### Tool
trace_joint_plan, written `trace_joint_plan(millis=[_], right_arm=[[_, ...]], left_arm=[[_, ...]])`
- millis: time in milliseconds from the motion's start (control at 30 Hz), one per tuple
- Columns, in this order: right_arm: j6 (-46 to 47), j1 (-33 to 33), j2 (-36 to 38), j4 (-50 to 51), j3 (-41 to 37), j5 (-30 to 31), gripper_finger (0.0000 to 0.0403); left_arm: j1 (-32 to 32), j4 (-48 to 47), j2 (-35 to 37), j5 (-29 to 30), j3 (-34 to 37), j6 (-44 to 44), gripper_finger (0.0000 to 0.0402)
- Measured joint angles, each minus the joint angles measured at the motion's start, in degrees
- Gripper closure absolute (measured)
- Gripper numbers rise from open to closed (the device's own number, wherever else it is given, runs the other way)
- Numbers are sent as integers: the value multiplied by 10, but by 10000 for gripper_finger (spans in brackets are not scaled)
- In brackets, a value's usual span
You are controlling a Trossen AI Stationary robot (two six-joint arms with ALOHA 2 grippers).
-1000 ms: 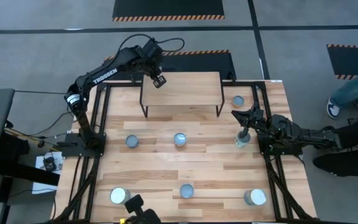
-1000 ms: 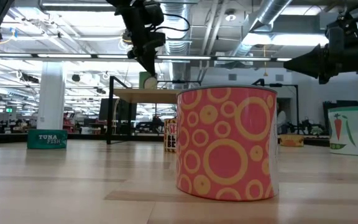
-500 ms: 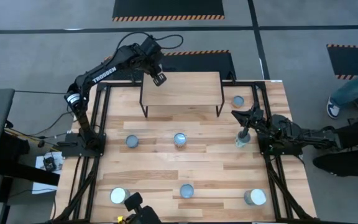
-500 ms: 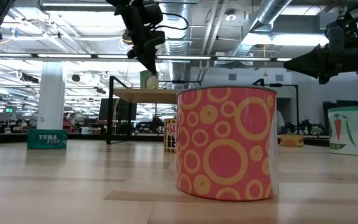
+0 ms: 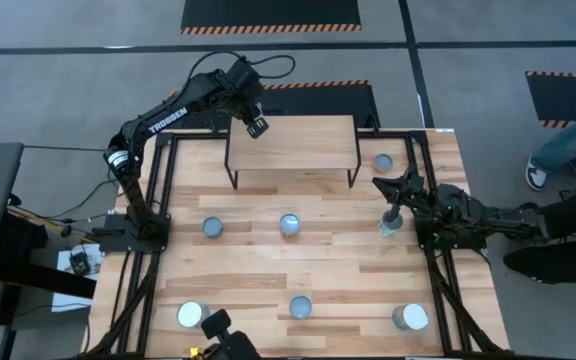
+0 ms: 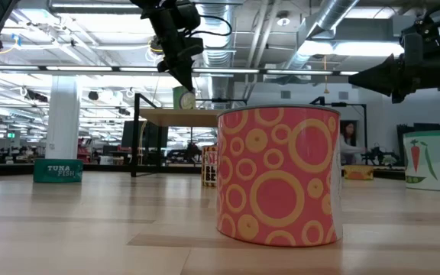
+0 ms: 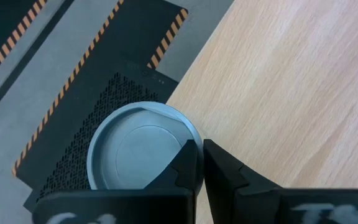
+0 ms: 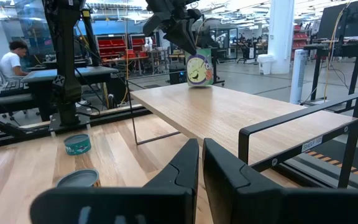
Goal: Pick and place cans onto a shelf
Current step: Put the green cheese soup can on the shelf
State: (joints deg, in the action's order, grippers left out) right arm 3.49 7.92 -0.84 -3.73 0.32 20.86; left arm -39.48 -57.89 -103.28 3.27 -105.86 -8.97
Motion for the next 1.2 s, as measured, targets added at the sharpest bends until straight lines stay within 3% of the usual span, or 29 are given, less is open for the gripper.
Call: trace_joint_plan(millis=[1200], right_arm=[[0,0,0,0,0,0,354]], left_arm=[[4,22,1,0,8,2,383]])
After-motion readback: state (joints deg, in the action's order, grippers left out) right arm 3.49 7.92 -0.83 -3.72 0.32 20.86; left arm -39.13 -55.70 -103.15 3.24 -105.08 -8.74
